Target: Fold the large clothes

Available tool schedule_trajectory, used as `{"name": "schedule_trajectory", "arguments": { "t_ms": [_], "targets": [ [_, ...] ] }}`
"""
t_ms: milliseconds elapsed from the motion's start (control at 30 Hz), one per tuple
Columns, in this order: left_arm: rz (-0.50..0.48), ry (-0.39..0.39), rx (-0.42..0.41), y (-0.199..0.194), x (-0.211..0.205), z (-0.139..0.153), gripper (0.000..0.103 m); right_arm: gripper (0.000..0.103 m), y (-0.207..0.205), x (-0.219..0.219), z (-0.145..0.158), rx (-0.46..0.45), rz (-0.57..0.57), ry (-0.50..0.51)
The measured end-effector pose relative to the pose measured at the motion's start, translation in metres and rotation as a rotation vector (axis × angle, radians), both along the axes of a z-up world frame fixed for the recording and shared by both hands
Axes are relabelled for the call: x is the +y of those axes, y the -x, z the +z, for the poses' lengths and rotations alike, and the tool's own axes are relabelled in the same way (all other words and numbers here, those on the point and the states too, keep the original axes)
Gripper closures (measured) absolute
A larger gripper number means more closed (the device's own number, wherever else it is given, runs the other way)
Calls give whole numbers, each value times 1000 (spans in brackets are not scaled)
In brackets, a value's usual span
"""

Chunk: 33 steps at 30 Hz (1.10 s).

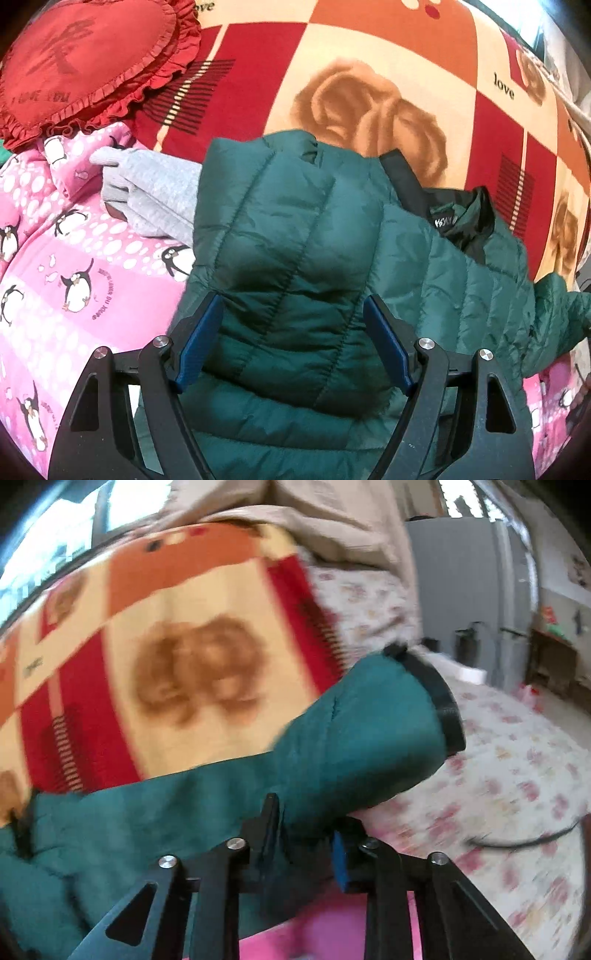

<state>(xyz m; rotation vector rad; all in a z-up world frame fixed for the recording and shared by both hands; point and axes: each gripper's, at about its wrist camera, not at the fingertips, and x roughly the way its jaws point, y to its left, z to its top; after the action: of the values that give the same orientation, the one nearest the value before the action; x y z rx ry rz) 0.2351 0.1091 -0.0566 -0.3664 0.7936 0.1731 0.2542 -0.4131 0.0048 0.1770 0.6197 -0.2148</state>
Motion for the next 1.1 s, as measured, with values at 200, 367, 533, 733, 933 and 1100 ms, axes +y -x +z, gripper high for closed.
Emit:
{"name": "schedule_trajectory", "arguments": {
  "t_ms": [200,367,533,733,933,1100],
  "targets": [
    [14,28,7,2,12,4,24,82,8,112,-10,-5,161,-159],
    [-5,104,17,-1,17,-2,24,82,7,213,-37,43,369,-273],
    [-78,152,23,-6,9,-4,24,82,8,281,-70,114,629,-334],
    [-142,218,12,-13,-1,-5,24,60,17,317,-78,152,766,-221],
    [-168,217,-18,-12,-8,-1,24,19,24,327,-75,171,721,-70],
    [-206,238,-54,-14,-14,5,24,19,41,317,-46,150,692,89]
  ]
}}
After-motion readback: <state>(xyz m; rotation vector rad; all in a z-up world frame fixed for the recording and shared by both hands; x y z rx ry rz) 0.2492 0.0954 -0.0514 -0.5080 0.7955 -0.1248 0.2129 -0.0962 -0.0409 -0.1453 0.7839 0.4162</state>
